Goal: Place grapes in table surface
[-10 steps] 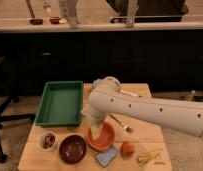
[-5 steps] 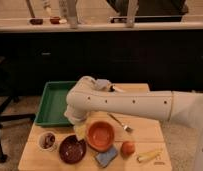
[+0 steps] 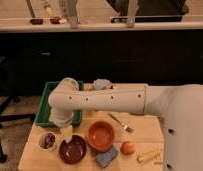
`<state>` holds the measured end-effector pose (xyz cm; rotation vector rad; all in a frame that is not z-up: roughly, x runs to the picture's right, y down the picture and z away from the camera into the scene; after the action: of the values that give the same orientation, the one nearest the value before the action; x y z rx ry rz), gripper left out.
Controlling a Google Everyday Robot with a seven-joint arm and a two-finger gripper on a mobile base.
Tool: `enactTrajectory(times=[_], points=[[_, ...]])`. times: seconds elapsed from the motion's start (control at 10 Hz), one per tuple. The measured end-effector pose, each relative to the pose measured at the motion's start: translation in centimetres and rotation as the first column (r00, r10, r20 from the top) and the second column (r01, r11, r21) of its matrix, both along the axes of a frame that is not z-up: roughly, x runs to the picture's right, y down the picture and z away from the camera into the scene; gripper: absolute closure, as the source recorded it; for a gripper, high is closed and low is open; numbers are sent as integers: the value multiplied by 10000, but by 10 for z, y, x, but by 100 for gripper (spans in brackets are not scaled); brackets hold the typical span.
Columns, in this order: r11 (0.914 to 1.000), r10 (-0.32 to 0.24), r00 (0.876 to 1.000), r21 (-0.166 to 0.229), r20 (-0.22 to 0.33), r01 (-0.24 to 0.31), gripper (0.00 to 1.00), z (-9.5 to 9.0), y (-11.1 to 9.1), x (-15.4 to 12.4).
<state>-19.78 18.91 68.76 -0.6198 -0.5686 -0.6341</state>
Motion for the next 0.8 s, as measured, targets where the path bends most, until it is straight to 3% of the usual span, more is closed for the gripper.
enactTrajectory(times=[0.5,0.8], points=[[10000,38,10000,11,19,-38,20,0,0,1],[9999,-147,9970,28,760,145,20,1,-7,6]])
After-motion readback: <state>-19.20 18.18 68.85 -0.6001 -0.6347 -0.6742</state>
